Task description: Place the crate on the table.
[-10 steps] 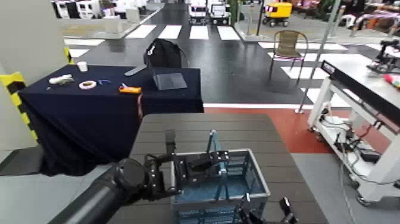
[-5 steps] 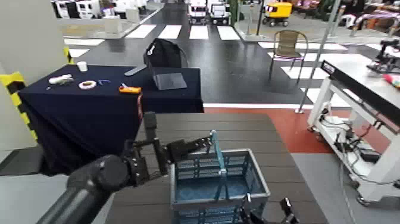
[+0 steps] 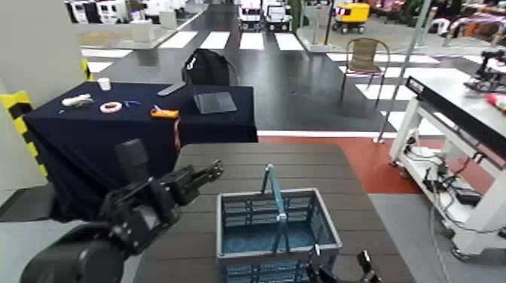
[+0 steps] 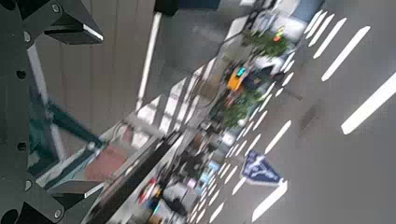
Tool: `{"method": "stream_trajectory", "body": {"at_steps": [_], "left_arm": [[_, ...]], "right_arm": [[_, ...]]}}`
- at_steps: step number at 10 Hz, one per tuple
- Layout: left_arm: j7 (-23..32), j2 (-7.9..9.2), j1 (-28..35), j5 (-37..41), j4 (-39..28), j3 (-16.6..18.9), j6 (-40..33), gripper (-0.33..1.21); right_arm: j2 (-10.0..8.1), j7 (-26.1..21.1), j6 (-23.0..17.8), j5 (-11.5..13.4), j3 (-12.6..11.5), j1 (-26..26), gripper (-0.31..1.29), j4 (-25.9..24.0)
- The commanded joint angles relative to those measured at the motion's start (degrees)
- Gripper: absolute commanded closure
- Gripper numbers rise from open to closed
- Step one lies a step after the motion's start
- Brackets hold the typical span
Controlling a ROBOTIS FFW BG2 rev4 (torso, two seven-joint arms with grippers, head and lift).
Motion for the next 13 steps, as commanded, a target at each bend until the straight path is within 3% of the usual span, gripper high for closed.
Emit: {"method": "stream_trajectory", "body": {"at_steps": [1,2,6,13], "left_arm": [[3.48,-1.1,8.32,-8.48,-4.61,0.69,-12.07,0.2],[4.89,-1.8,10.96,-11.82,-5.48,1.13,-14.97,0.2],[14.64,-1.63,19.49,-22.19,-5.57,-0.63,-29.3,0.2],[21.41,-1.72,28.01,-29.66,-5.84,-2.39,-37.21,0.2]], "right_arm": [[0.19,0.04,-0.26,0.45,-0.58,0.44,0.14,-0.23],[0.37,0.04,-0.44,0.8,-0.93,0.61,0.14,-0.23],[0.81,-0.22,-0.35,2.47,-1.54,1.32,0.14,-0.75],[1.07,-0.31,0.71,3.7,-2.42,2.28,0.14,-1.98]]}}
